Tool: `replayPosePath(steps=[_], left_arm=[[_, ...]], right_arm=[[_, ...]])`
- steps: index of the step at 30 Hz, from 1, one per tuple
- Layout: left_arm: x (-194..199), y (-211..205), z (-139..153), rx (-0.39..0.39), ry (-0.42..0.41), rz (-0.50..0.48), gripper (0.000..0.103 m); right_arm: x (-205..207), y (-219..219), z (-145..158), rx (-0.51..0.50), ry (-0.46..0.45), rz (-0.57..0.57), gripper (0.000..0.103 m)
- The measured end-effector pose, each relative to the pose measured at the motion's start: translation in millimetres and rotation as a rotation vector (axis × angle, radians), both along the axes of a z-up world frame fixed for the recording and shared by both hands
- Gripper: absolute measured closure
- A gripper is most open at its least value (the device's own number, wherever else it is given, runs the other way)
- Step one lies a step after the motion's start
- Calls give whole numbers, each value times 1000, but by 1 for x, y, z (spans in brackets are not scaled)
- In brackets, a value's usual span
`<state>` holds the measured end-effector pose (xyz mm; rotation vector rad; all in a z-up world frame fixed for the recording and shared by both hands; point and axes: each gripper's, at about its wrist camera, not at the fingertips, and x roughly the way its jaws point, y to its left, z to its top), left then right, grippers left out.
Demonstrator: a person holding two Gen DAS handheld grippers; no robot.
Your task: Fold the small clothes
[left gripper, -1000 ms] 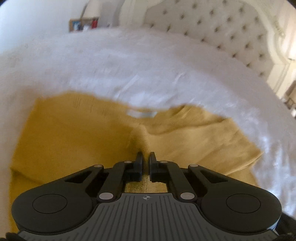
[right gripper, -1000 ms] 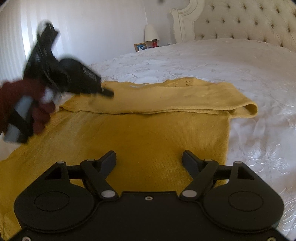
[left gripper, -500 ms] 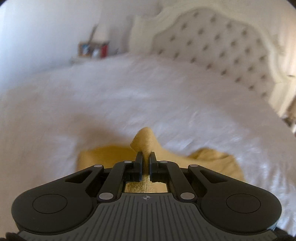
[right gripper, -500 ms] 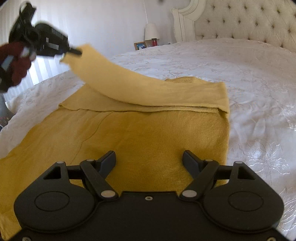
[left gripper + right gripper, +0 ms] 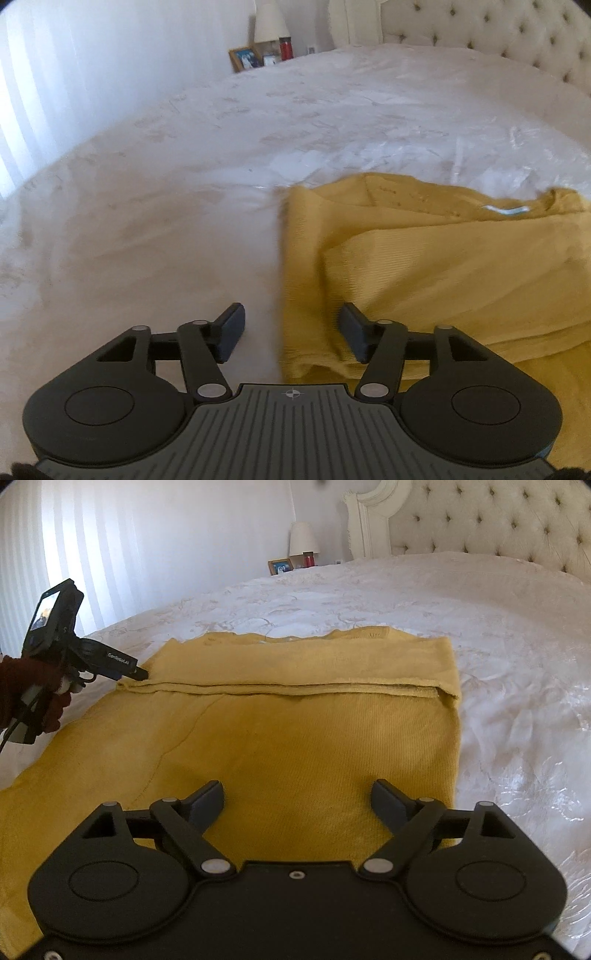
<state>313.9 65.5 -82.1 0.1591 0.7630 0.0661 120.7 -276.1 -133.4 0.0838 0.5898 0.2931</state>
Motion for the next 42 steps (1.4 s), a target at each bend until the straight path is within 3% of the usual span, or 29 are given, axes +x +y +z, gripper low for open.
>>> replayPosePath(steps=[6,8,13,19,24,30,33,42], left_arm=[[1,1,13,1,-61,6,47],[12,-7,11,17,-41,-15,47],[22,-42,-2,91,-26,-128,47],[10,-64,-1,78,-109,-257,47],[23,-42,-8,160,-87,-112,47],[29,8,-2,174,-93,133,47],[15,23,7,87,-80,144,47],[-78,20,13,-140,16,5,44]], right_arm=[[0,3,-2,-12,-2,-2,12],[0,3,-2,-15,-3,-2,12],[0,3,-3,-14,-1,-1,11],[1,2,-3,-5,2,0,10],[1,2,-3,-7,3,-1,10],[1,3,-4,-8,2,-2,10],[1,3,-4,-5,3,-2,8],[0,5,-3,-27,15,-11,1]])
